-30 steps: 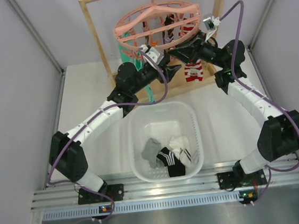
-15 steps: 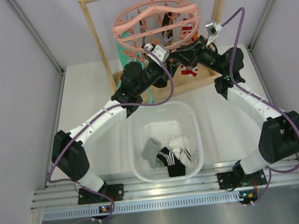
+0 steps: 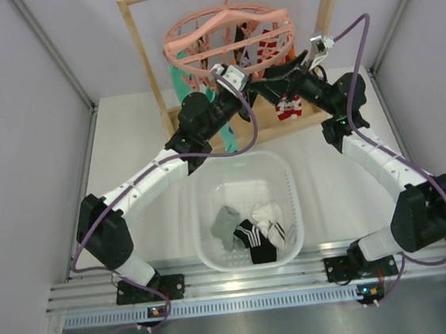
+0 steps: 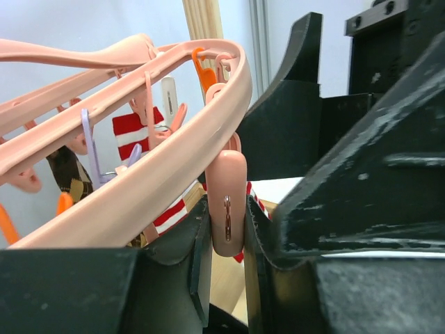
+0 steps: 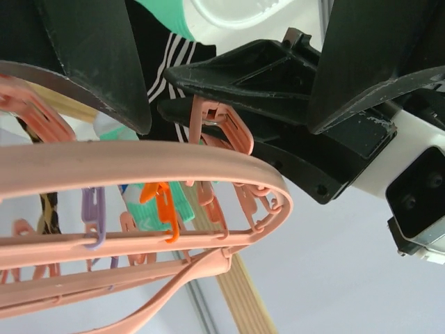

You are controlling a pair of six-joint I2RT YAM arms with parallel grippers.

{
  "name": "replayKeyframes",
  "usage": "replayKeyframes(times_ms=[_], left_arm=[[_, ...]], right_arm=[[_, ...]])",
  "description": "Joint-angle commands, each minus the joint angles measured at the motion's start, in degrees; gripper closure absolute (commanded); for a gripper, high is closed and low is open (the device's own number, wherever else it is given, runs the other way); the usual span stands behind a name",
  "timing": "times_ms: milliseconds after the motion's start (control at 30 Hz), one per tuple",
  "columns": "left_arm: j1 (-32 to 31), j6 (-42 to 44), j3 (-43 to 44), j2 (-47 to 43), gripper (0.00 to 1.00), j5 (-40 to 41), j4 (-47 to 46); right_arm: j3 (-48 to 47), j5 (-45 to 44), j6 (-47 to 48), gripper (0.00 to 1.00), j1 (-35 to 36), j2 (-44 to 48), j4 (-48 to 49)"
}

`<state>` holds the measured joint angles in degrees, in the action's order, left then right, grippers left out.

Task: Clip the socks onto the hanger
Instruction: Open the clamp at the hanger.

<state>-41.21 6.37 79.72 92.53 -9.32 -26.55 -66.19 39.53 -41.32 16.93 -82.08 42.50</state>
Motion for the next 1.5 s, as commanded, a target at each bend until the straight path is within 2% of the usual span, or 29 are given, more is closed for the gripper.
replayKeyframes(times_ms=[0, 33, 167, 333, 500, 533, 600, 667, 833, 867, 967, 1033, 1467], left_arm=[[0.3, 0.7, -0.4, -1.3, 1.0, 0.5, -5.2], [0.3, 0.9, -0.7, -1.4, 1.0, -0.1, -5.4], [0.4, 1.5, -1.9, -1.2, 1.0, -0.7, -6.7], [0.4, 2.1, -3.7, -1.3, 1.0, -0.8, -10.4], [0.6, 1.7, -4.7, -2.0, 1.0, -3.3, -11.2], [0.6, 1.7, -4.8, -2.0, 1.0, -3.4, -11.2], [0.6, 1.7, -4.8, -2.1, 1.0, -3.5, -10.8], [0.6, 1.8, -4.7, -2.3, 1.0, -3.7, -10.5], [0.6, 1.5, -4.7, -2.9, 1.0, -4.6, -10.0], [0.6, 1.5, -4.8, -3.0, 1.0, -4.7, -9.9], [0.6, 1.6, -4.9, -3.1, 1.0, -4.9, -9.8], [0.6, 1.7, -5.0, -3.3, 1.0, -5.1, -9.6], [0.4, 2.8, -5.1, -3.6, 1.0, -5.7, -8.5]], right_arm=[[1.3, -5.8, 2.5, 0.07, 0.8, 4.9, -3.6], [0.6, -8.0, 2.8, 0.06, 0.9, 5.1, -8.8], [-5.2, -7.9, 3.5, 0.0, 1.0, 3.3, -19.0], [-3.9, -9.3, 2.2, 0.0, 1.3, 4.3, -17.7], [-1.1, -7.5, 0.5, 0.02, 1.2, 3.9, -8.9], [-1.0, -6.8, -0.9, 0.03, 1.2, 3.4, -7.4], [0.1, -6.1, -2.3, 0.13, 1.4, 3.2, -2.2], [-0.6, -5.0, -2.4, 0.22, 1.4, 2.1, -2.4], [-0.2, -2.8, -1.7, 0.32, 1.4, 1.1, 0.1], [-0.3, -2.5, -1.6, 0.38, 1.4, 1.0, 0.0], [-0.6, -2.0, -1.5, 0.49, 1.5, 0.5, 0.3], [-0.9, -2.0, -1.1, 0.53, 1.6, 0.4, 0.0], [-1.7, -3.8, -3.4, 0.52, 2.1, -0.3, 0.7]])
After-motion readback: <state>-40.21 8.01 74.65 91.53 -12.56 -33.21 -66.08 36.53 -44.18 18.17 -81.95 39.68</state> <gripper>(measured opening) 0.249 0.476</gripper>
